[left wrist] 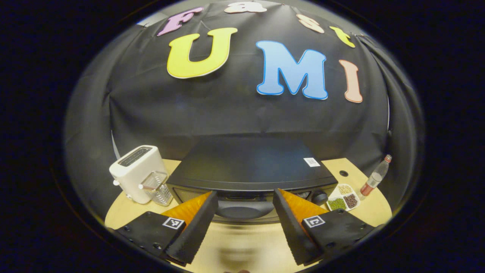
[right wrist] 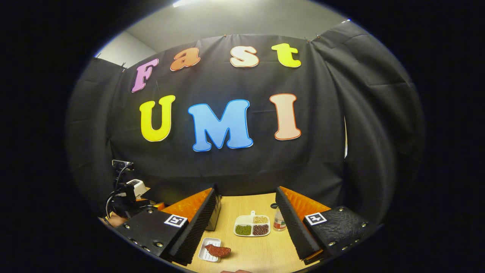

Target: Open the electric oven with the left hand, put the food in, and close the electric oven.

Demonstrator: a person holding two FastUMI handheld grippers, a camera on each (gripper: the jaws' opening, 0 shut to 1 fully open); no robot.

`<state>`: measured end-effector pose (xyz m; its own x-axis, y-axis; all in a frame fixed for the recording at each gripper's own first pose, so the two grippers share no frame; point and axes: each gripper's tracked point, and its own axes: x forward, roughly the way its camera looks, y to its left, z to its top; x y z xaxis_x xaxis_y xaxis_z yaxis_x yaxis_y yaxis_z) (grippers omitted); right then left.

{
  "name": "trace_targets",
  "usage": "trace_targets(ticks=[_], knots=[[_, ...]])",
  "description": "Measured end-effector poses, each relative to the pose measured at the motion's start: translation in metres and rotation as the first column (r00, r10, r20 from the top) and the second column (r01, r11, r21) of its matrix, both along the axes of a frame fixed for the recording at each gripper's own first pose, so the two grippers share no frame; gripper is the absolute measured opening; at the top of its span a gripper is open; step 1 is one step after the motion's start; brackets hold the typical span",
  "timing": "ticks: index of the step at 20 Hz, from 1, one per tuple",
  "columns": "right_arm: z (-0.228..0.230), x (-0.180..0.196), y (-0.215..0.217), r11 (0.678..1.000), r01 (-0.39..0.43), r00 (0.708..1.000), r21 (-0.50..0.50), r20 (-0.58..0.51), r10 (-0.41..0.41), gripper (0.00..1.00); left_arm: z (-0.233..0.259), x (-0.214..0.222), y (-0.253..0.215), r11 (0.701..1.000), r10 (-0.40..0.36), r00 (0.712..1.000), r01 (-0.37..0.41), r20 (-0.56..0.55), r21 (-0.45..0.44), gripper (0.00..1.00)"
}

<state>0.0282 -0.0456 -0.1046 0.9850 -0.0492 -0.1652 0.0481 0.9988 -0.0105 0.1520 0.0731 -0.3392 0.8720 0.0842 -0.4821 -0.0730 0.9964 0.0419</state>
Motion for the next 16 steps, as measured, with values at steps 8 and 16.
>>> trace_targets(ticks=[8,16], knots=[[-0.007,-0.003,0.000,1.000,0.017,0.999,-0.004,-0.033,-0.017,0.97,-0.024,0.019,0.009,0.999,-0.026,0.999,0.027,-0.034,0.025,1.00],[0.002,-0.012,0.017,0.999,0.020,1.000,0.032,-0.013,-0.020,0.97,-0.027,-0.014,0.006,0.999,-0.039,0.998,0.041,-0.049,0.035,0.99]])
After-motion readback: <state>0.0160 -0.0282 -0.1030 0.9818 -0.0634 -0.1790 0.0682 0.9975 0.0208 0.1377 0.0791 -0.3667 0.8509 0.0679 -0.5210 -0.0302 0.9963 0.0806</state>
